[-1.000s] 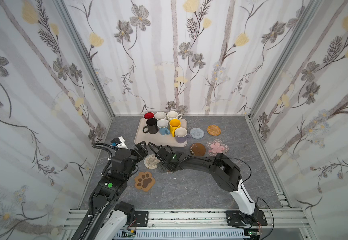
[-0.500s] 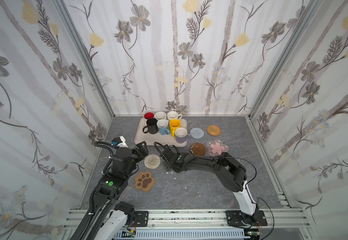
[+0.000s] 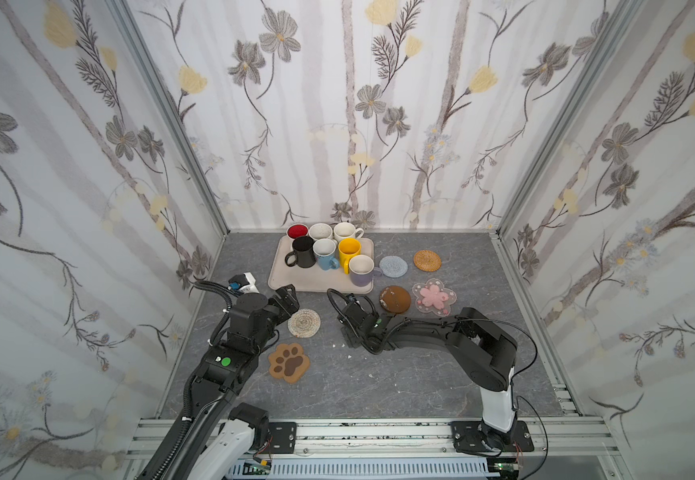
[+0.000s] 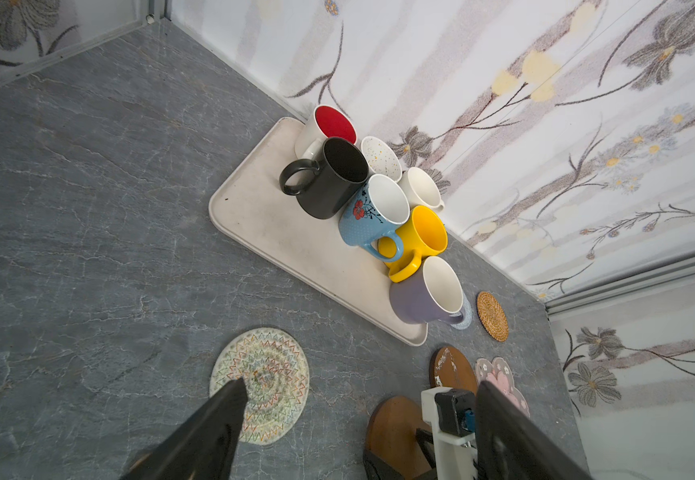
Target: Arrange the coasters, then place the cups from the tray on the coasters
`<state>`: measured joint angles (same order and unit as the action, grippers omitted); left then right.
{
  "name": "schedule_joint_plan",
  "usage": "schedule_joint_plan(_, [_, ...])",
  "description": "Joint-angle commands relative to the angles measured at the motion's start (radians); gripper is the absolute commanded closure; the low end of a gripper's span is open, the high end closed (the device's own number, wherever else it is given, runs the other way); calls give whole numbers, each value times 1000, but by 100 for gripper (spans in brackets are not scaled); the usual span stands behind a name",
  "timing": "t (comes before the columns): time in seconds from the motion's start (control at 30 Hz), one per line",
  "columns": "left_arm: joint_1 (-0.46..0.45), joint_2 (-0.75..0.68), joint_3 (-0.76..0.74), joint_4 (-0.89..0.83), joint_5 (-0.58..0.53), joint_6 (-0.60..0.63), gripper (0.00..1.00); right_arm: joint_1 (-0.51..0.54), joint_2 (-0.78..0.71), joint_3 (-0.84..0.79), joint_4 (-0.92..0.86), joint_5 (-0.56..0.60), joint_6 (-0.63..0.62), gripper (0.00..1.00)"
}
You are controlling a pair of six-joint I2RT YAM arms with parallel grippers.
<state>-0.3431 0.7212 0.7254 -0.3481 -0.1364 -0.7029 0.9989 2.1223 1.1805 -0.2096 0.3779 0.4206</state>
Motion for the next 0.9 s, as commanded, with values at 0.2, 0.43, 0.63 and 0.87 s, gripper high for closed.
schedule_joint_plan(0.2, [0, 58, -15, 72, 59, 11, 12, -16, -67, -126, -116, -40, 105, 18])
schedule_joint_plan(0.43, [-10, 65, -46, 118, 103, 4, 12, -28, -138, -233, -123, -30, 188, 17])
schedule_joint_plan(0.63, [-29, 142, -37, 140, 159, 20, 12, -30, -192, -321, -125, -16, 280, 17])
schedule_joint_plan(0.87, [-77, 212, -16, 161, 186, 33, 13, -53, -229, -401, -114, -11, 361, 16])
